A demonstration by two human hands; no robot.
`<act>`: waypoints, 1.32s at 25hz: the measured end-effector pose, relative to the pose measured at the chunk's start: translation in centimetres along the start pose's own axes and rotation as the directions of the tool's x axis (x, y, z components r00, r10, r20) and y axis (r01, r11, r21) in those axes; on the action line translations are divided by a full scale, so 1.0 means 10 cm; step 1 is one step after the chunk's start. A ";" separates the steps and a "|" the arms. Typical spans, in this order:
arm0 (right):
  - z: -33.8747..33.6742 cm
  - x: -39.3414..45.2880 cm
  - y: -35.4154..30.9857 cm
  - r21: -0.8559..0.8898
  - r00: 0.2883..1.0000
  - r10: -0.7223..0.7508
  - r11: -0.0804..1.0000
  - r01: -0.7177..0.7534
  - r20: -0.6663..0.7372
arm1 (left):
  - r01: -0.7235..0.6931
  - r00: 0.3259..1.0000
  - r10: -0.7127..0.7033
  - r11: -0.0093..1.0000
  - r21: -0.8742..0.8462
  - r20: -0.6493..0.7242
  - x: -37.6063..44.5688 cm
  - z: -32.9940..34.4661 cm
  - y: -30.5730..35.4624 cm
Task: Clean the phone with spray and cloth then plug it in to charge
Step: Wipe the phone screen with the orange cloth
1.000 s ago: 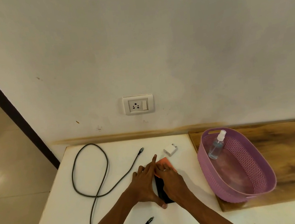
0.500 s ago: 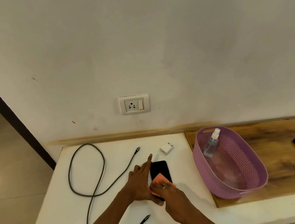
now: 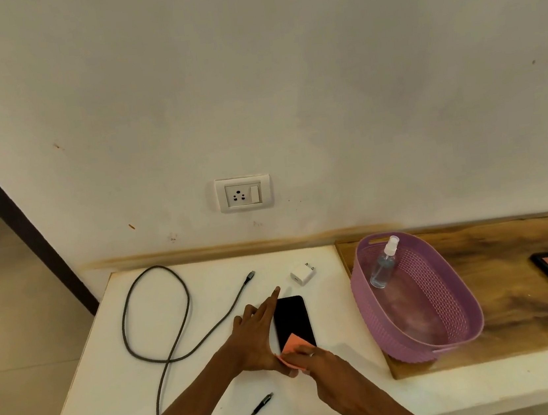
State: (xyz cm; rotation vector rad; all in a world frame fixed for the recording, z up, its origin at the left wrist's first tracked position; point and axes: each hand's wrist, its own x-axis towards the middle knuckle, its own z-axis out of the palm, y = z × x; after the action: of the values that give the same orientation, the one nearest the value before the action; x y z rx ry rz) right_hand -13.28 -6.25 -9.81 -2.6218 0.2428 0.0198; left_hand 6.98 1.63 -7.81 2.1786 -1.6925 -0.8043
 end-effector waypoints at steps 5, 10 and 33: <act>-0.15 -0.04 0.03 -0.232 0.916 0.260 0.953 -0.193 0.307 | 0.032 0.999 -0.031 0.997 0.068 -0.018 -0.01 -0.04 0.05; -0.36 -0.36 0.17 -0.187 0.872 0.474 0.874 -0.448 0.124 | 0.045 0.999 -0.044 0.998 0.040 -0.022 -0.03 -0.06 0.07; -0.06 0.35 -0.18 0.008 0.860 0.426 0.897 -0.442 -0.281 | 0.031 0.999 -0.030 0.999 0.022 -0.033 0.00 0.00 -0.03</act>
State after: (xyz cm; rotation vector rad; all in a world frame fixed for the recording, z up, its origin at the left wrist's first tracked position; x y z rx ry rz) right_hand -9.57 -5.63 -8.60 -2.5617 0.9437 -0.1899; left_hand 7.22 1.67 -7.98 2.2250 -1.6643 -0.7573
